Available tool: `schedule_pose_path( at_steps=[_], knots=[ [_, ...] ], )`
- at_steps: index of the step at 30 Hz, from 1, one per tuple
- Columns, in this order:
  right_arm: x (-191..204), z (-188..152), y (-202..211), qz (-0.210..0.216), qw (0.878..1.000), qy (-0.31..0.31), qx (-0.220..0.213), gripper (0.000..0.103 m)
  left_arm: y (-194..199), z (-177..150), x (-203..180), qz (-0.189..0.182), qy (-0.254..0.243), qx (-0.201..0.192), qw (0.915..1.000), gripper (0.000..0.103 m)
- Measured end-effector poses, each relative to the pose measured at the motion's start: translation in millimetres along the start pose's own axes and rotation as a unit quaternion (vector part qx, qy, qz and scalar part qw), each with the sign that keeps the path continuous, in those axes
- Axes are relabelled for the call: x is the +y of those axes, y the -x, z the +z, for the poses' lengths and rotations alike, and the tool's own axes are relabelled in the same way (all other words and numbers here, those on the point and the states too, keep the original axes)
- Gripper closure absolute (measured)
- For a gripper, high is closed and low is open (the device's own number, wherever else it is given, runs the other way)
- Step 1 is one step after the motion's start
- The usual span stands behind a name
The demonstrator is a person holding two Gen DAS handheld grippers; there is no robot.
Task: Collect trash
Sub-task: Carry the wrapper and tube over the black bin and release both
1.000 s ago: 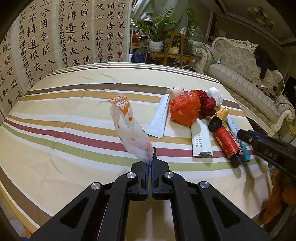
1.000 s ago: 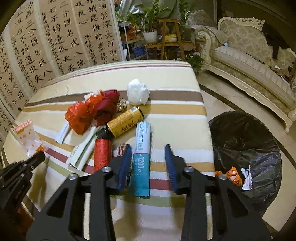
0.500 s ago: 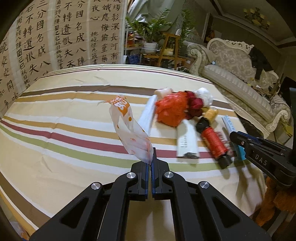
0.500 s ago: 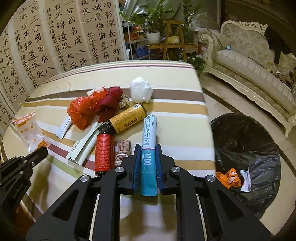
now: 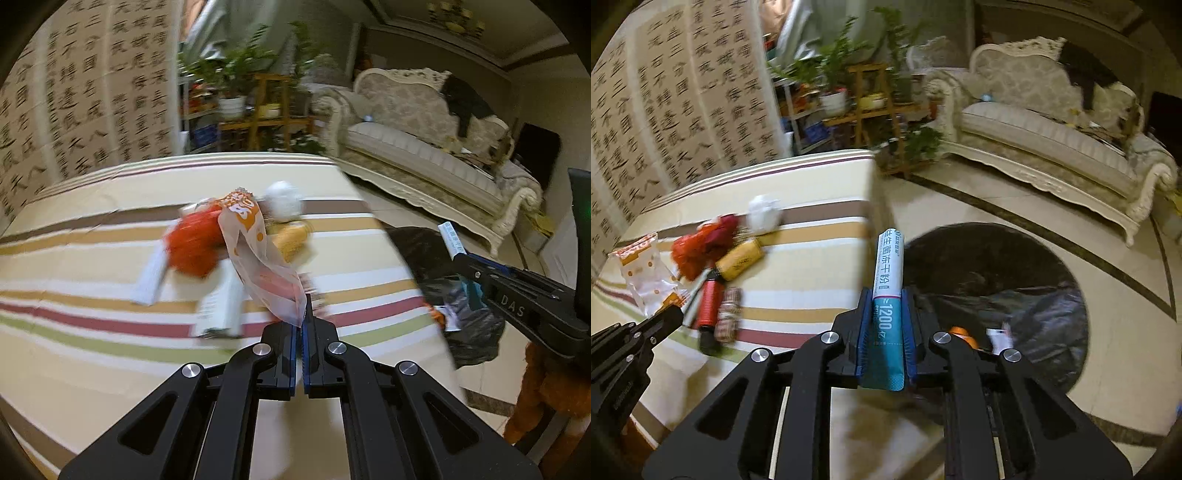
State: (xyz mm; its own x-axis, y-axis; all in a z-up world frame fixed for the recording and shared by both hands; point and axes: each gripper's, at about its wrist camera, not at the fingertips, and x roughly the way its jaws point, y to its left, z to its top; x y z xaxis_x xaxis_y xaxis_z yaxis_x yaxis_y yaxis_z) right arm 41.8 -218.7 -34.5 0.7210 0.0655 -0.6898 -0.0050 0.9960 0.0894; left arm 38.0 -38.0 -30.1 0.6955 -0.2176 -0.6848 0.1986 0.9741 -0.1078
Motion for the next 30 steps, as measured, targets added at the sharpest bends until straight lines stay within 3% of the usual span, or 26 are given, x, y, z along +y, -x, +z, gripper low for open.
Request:
schedule_pose_path(
  at_steps=[12, 30],
  knots=[
    [-70, -4, -4, -0.042, 0.998, -0.048, -0.007, 0.087, -34, 19, -69, -0.036, -0.06, 0.008, 0.9975, 0.101],
    [-126, -12, -34, -0.065, 0.994, -0.083, 0.008, 0.083, -81, 28, -131, -0.049, -0.114, 0.036, 0.9916, 0.099]
  ],
)
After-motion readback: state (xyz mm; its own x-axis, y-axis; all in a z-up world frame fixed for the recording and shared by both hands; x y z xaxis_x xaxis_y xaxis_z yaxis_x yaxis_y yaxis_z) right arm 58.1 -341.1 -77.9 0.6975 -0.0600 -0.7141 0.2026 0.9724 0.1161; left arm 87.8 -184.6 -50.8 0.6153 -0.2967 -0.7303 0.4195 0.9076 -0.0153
